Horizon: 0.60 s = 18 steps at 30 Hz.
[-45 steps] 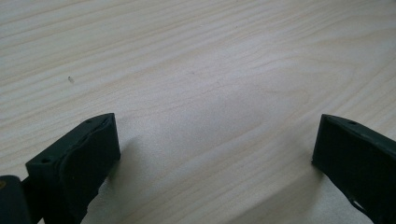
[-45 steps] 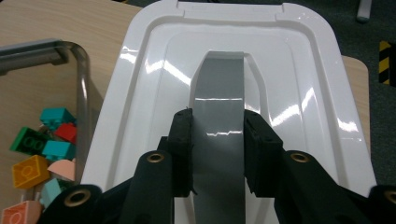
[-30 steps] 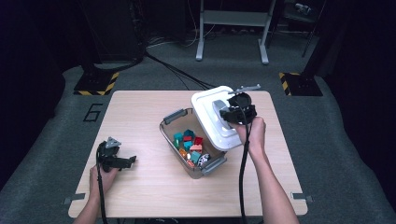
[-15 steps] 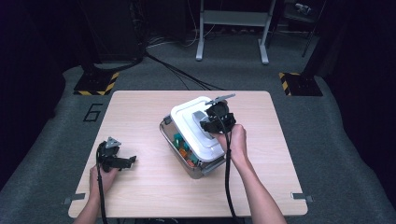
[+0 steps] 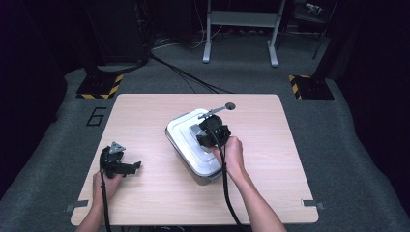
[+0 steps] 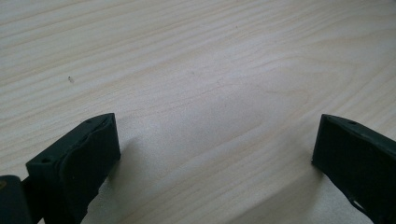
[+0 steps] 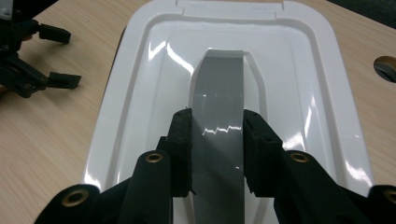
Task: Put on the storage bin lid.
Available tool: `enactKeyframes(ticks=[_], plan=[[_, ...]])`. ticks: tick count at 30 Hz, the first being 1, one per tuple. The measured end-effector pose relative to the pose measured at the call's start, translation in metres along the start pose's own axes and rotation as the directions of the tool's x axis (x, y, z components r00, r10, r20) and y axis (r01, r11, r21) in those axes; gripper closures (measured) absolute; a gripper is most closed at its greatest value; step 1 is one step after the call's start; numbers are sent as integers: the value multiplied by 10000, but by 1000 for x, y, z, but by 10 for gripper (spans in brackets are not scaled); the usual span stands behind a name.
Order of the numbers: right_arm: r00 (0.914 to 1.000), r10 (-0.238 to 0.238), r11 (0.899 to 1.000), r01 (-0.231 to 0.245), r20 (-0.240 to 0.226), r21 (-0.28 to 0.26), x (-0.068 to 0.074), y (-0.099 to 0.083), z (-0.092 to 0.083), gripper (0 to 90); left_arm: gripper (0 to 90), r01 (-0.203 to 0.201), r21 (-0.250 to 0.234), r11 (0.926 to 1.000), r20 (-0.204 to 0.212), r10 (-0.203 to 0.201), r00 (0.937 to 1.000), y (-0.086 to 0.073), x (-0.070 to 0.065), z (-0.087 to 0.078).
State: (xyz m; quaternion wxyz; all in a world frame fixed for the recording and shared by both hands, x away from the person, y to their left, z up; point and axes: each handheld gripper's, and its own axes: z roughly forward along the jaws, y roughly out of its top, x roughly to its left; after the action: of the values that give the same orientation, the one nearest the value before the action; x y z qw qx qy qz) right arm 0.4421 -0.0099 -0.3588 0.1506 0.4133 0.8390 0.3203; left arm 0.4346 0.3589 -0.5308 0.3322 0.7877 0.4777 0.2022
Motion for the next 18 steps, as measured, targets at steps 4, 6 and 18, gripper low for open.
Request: enactKeyframes(ticks=[4, 6, 18], plan=[[10000, 75, 10000, -75, 18, 36, 3, 1, 2, 670, 5, -2, 1, 10000, 1, 2, 10000, 0, 0, 0], [10000, 1, 9998, 0, -29, 209, 6, 2, 4, 669, 5, -7, 24, 10000, 10, 7, 10000, 0, 0, 0], [9999, -111, 9998, 113, -91, 163, 2, 0, 4, 438, 5, -4, 25, 10000, 10, 4, 10000, 0, 0, 0]])
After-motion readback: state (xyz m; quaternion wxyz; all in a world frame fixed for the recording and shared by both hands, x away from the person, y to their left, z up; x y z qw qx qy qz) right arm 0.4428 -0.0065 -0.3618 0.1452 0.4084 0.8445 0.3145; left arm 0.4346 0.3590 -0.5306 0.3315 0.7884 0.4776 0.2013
